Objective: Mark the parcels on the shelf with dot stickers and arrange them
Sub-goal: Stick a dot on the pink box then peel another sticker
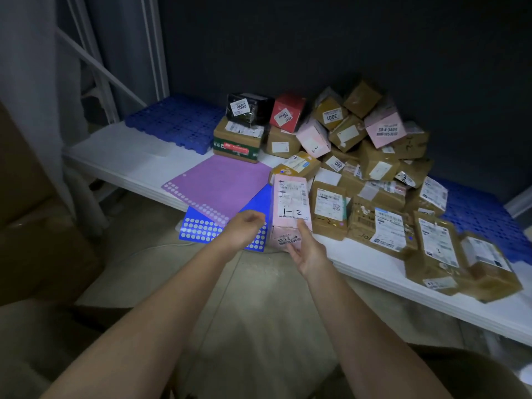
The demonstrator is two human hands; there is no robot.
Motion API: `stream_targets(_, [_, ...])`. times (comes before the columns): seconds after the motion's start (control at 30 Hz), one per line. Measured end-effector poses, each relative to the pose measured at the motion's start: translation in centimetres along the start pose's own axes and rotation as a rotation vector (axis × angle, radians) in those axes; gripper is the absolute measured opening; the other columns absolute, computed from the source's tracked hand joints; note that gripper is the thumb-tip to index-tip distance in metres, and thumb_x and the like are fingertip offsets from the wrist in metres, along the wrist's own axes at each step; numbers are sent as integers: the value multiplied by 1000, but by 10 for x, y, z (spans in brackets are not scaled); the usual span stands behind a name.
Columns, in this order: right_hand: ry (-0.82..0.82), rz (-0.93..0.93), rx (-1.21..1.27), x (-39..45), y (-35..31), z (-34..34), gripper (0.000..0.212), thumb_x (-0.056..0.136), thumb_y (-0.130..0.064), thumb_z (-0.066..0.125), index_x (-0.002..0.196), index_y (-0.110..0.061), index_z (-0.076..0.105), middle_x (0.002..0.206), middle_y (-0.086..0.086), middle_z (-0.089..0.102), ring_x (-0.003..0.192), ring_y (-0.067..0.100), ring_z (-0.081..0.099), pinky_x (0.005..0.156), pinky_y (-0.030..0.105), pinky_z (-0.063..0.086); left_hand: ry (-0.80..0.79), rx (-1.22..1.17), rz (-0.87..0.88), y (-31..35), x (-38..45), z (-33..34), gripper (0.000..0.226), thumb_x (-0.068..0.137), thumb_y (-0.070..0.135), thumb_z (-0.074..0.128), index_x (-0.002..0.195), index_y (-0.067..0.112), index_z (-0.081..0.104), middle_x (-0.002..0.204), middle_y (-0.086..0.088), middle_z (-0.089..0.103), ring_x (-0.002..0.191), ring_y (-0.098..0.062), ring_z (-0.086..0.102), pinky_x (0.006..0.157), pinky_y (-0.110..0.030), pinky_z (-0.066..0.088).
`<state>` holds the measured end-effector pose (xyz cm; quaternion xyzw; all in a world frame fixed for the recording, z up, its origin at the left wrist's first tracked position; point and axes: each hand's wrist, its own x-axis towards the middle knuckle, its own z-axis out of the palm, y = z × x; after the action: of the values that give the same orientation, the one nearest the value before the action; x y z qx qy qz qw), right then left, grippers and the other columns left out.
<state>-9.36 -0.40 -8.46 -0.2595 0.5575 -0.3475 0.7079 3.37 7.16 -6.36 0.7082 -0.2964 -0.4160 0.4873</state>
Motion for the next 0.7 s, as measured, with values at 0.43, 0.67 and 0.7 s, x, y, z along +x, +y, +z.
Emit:
stream_targets(0.43, [-180,-881,-666,-13,87,30,22,82,-10,54,101,-19,61,105,-1,56,99,22,59,84,28,50,500,-74,-55,-92,27,-43,9,86,6,62,88,12,55,92,-13,61,90,-29,60,91,-39,48])
stream_targets(0.67, [-206,-1166,-1387,41,82,74,31,76,-10,57,102,1,70,112,19,66,102,39,63,86,50,53,661,86,-169,-103,40,-43,43,78,24,74,107,3,51,111,-14,54,112,-30,46,97,-33,32])
stream_targets(0.7, [-206,-1197,-1460,50,79,78,31,75,-11,61,101,1,70,111,20,66,102,39,63,83,50,53,693,132,-165,-104,41,-43,47,78,25,75,112,4,50,115,-16,51,115,-31,42,98,-32,28])
